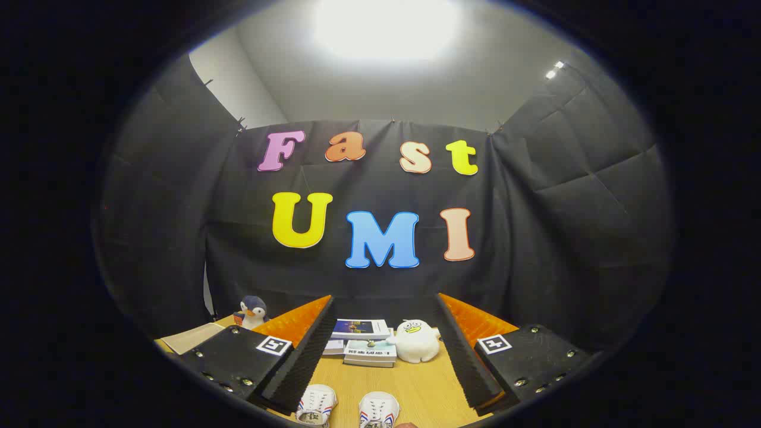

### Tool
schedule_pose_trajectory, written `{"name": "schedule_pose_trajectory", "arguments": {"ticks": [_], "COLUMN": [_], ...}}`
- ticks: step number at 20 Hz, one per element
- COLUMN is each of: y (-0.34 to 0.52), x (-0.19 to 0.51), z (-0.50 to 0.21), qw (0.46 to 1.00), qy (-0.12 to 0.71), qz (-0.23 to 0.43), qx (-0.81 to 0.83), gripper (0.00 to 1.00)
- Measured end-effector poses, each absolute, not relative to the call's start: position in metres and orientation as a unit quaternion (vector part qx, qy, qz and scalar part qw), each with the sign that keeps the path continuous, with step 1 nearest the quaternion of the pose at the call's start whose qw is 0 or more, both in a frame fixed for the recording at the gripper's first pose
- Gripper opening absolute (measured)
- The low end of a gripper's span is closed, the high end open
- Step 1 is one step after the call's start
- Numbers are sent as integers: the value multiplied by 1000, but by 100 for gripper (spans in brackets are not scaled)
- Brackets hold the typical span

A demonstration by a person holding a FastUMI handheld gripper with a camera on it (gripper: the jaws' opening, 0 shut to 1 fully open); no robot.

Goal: Open the storage box then place both shoes into the box .Put the left shoe in first, then the right shoe, with the right side of both shoes facing outward in a uniform manner.

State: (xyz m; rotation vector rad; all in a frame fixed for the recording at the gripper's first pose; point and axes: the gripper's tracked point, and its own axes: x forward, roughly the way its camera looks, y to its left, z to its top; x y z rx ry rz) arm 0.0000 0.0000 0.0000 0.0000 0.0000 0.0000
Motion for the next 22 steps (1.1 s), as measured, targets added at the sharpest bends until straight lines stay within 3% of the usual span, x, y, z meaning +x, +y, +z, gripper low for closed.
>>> {"name": "schedule_pose_trajectory", "arguments": {"ticks": [18,22], "y": [32,57], "x": [16,17], "z": [7,3], "qw": [999,996], "qy": [-12,8], "qz": [32,72], "qx": [-17,43], "gripper": [98,98]}}
